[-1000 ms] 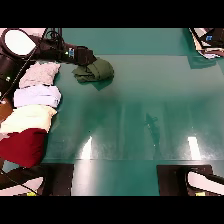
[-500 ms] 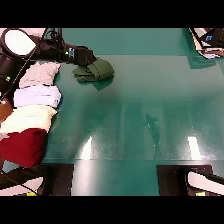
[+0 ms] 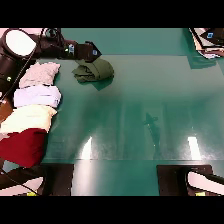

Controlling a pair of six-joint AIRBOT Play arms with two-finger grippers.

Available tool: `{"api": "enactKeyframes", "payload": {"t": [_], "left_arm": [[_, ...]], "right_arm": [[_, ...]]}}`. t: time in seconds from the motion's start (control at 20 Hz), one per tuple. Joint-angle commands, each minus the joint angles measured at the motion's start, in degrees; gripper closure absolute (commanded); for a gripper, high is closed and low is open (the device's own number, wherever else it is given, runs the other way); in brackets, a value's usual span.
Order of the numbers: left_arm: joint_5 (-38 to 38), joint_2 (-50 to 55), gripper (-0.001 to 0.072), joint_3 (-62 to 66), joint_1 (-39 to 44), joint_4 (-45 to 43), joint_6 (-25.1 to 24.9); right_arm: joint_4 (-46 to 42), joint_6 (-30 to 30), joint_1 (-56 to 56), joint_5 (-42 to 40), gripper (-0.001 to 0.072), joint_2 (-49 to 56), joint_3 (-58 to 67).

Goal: Fold the shirts.

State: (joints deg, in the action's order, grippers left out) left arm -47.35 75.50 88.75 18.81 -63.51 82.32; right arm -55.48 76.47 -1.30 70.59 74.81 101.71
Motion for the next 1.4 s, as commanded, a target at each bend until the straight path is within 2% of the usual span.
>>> {"api": "enactKeyframes", "payload": {"t": [0.0,0.1,0.25,0.45,0.55,0.7,1.0,1.1,1.15,1.3,1.35], "left_arm": [[5.4,2.9,0.0097,0.0,-0.2,-13.5,7.7],[4.7,8.1,0.0096,0.0,-0.6,-17.5,11.7],[4.8,17.7,0.0095,0.0,-3.0,-15.5,16.9],[10.8,25.5,0.0096,0.0,-6.5,-3.0,16.4],[15.2,26.9,0.0096,0.0,-6.7,0.8,14.2],[20.2,27.5,0.0097,0.0,-6.7,3.1,13.0],[24.5,28.3,0.0112,0.1,-6.7,5.5,13.0],[26.5,28.2,0.0595,0.5,-6.7,5.5,13.0],[27.4,28.0,0.0683,0.5,-6.7,5.5,12.8],[25.4,25.4,0.0683,0.7,-6.7,5.2,12.0],[25.3,23.3,0.0684,1.0,-6.7,4.9,10.0]], "right_arm": [[0.0,0.0,0.0,-1.0,0.0696,0.0,0.0],[0.0,0.0,0.0,-1.0,0.0696,0.0,0.0],[0.0,0.0,0.0,-0.7,0.0696,0.0,0.0],[0.0,0.0,0.0,0.8,0.0696,0.0,0.0],[0.0,0.0,0.0,1.3,0.0696,0.0,0.0],[0.0,0.0,0.0,1.6,0.0696,0.4,0.0],[0.5,0.0,0.1,4.8,0.0696,3.1,0.0],[0.5,0.0,0.1,5.0,0.0696,3.1,0.0],[0.5,0.0,0.1,5.0,0.0696,3.0,0.0],[0.5,0.0,0.1,5.9,0.0696,2.2,0.0],[0.4,0.0,0.1,5.9,0.0696,1.4,0.0]]}}
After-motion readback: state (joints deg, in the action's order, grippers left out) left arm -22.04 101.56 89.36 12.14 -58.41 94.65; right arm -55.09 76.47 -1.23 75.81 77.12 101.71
